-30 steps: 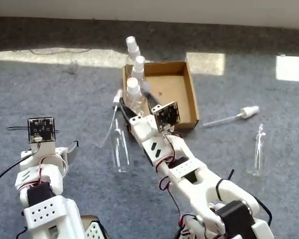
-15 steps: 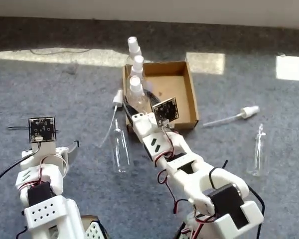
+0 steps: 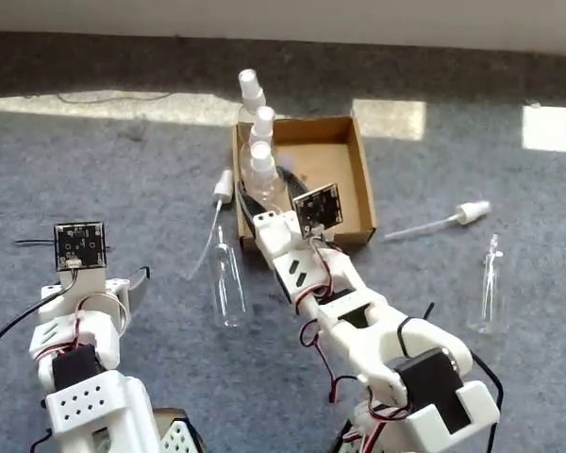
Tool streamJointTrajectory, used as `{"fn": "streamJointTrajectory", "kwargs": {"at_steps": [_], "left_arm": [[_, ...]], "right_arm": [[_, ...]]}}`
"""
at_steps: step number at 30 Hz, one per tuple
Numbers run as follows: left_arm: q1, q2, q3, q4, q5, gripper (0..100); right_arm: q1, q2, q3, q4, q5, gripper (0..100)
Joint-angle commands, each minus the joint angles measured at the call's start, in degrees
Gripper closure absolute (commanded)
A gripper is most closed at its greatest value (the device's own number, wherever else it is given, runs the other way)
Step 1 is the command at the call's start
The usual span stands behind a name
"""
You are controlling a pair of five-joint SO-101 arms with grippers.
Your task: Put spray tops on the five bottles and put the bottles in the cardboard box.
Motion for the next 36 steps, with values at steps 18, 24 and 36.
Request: {"fn": "streamJointTrajectory", "kwargs": {"at_steps": [18,24,36], "left_arm": [[1.10,-0.66,-0.22,-1.05,-0.53,65],[1.10,-0.66,-0.22,-1.05,-0.53,65],[1.10,-0.66,-0.22,-1.05,-0.53,65]], "right_arm": [[-1.63,-0.40,-1.80,-0.66,-0.53,99.1],[-1.63,-0.40,-1.80,-0.66,-0.53,98.2],[-1.80,-0.40,-1.80,-0.66,-0.53,88.3]]}}
